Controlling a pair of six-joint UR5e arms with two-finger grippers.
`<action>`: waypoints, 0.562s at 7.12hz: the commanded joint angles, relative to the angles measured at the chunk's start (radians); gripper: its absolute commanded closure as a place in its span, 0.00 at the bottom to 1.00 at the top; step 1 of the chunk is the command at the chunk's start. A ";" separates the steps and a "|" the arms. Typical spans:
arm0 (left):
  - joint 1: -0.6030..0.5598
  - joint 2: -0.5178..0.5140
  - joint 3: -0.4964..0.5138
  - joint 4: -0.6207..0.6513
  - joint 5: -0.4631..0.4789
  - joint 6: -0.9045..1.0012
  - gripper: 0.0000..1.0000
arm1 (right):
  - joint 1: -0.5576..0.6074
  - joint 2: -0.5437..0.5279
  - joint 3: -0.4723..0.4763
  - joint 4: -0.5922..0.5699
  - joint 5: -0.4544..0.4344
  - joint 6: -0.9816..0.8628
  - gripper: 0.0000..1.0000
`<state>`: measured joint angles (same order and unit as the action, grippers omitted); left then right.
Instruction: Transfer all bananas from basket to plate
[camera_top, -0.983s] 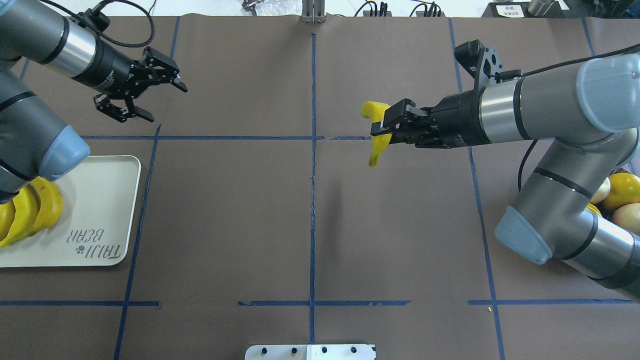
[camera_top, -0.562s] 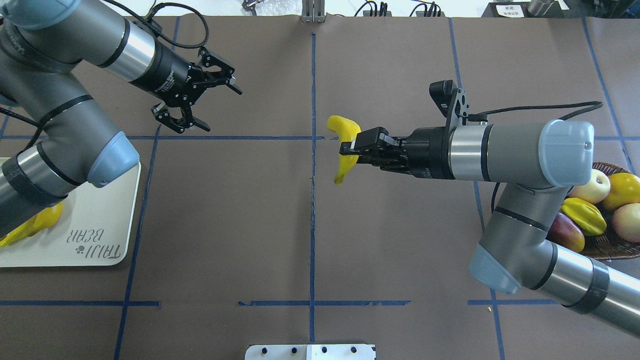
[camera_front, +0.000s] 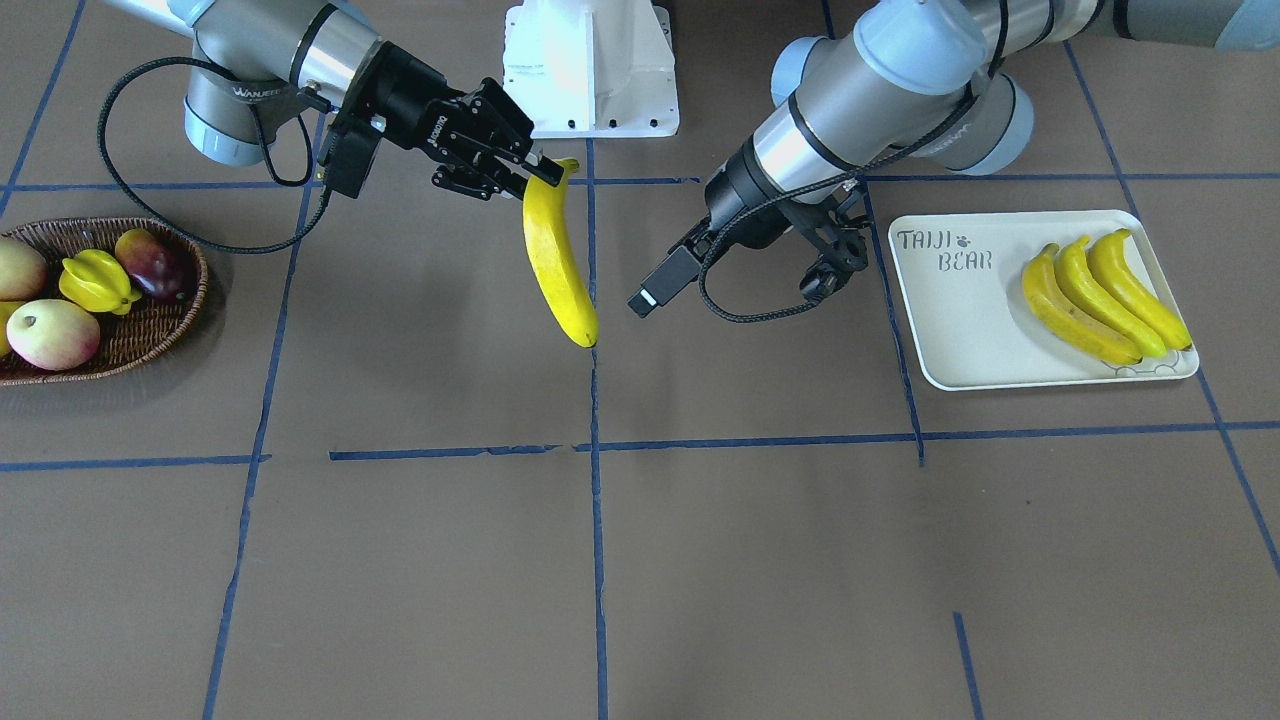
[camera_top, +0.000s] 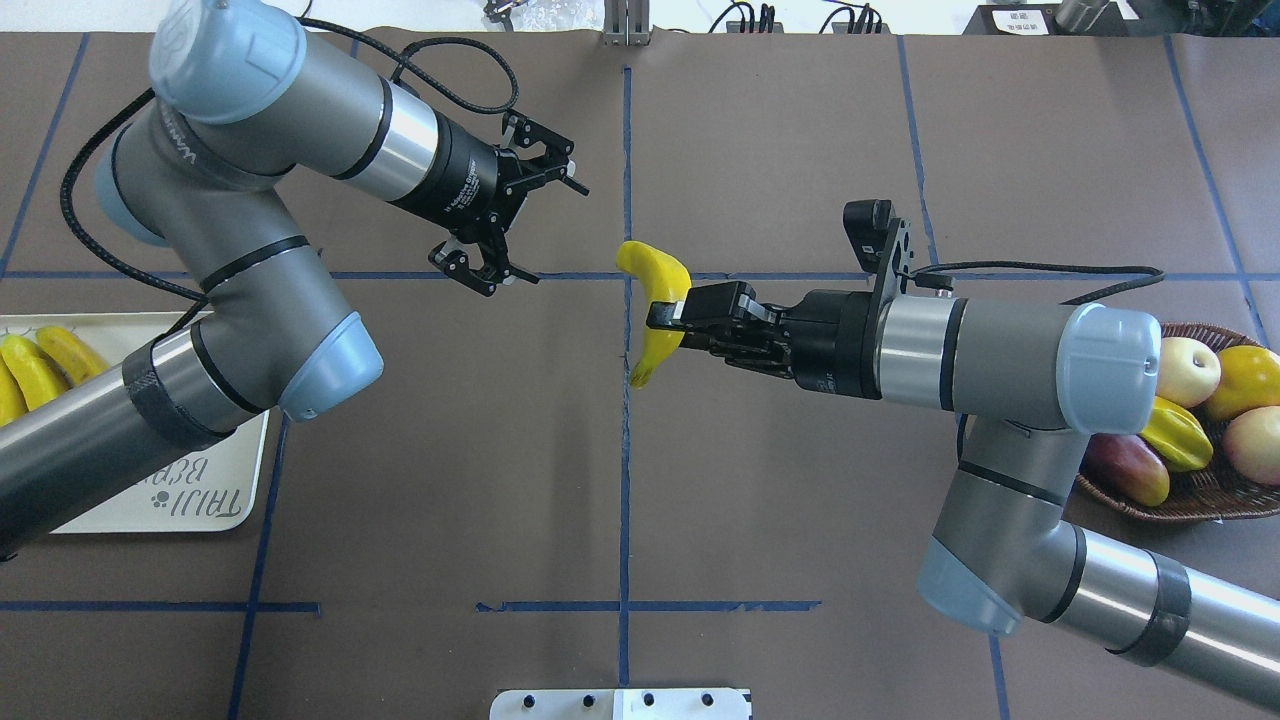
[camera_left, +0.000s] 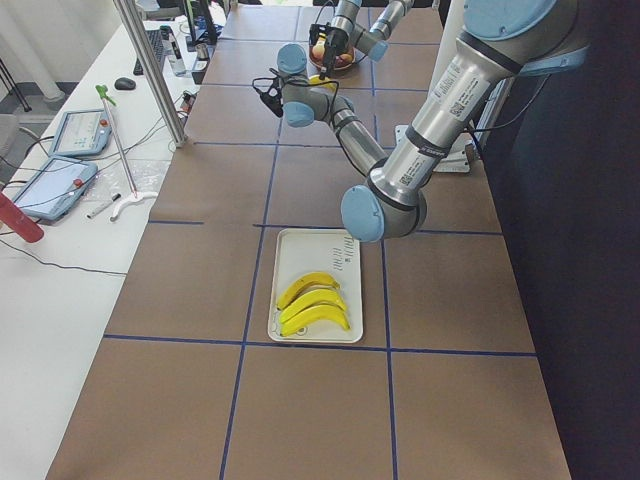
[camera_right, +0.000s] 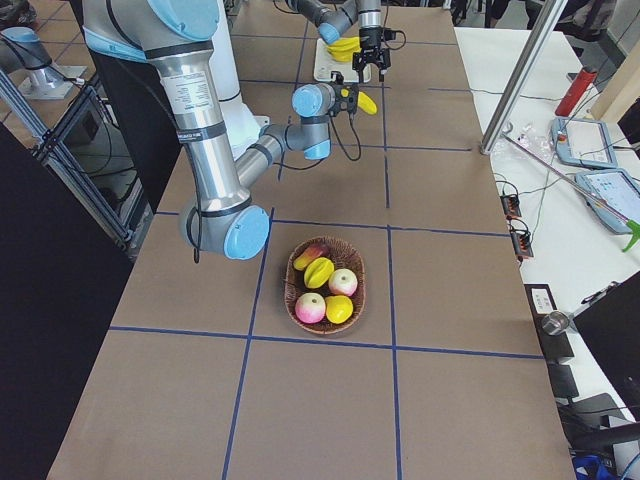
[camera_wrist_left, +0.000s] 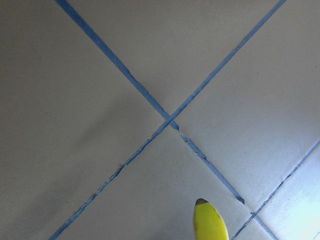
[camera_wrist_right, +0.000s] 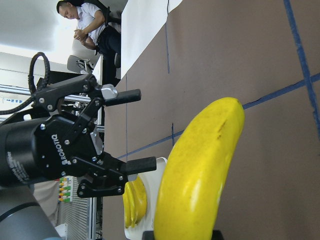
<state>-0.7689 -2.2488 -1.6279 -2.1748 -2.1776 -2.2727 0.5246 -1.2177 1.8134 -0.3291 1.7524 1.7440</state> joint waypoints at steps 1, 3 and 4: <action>0.013 -0.026 0.080 -0.138 0.039 -0.135 0.00 | -0.014 0.001 -0.003 0.019 -0.017 0.006 1.00; 0.042 -0.032 0.080 -0.145 0.042 -0.149 0.00 | -0.023 0.001 -0.003 0.019 -0.028 0.006 1.00; 0.063 -0.034 0.080 -0.146 0.076 -0.152 0.00 | -0.026 0.003 -0.002 0.019 -0.031 0.006 1.00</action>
<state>-0.7297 -2.2803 -1.5493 -2.3153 -2.1282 -2.4179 0.5034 -1.2160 1.8103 -0.3101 1.7268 1.7502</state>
